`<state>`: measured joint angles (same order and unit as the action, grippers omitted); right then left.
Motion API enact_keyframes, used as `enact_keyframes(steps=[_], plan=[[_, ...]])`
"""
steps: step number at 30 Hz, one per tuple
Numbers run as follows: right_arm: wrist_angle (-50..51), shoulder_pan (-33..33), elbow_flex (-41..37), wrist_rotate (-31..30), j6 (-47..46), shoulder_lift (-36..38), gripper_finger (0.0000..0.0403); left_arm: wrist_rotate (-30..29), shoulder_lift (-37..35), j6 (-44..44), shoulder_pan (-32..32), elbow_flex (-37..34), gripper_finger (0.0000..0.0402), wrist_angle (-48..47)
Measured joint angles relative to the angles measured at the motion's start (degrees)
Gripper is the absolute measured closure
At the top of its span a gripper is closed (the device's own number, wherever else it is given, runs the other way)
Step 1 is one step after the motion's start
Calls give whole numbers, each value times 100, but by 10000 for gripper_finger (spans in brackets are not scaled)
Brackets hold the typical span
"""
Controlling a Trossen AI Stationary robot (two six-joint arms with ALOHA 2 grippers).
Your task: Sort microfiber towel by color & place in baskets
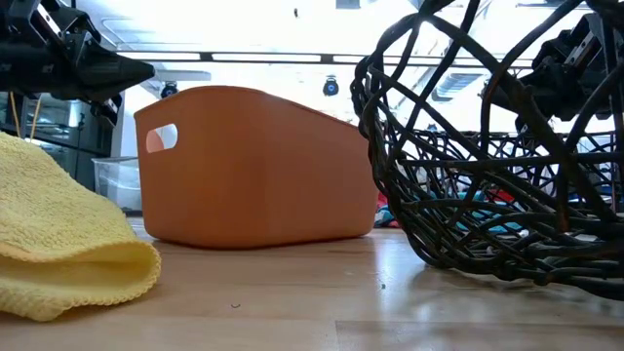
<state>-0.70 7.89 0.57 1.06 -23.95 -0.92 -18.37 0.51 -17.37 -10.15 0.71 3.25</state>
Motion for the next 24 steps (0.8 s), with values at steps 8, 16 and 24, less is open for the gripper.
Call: enact_keyframes(steps=[8, 16, 24], plan=[[1, 1, -1, 0, 1, -1, 402, -1, 1, -1, -1, 0, 401, -2], [-1, 1, -1, 0, 1, -1, 402, -1, 2, -2, -2, 0, 401, -2], [-1037, -1, -1, -710, -2158, -17, 402, -2, 2, 0, -2, 0, 401, 0]])
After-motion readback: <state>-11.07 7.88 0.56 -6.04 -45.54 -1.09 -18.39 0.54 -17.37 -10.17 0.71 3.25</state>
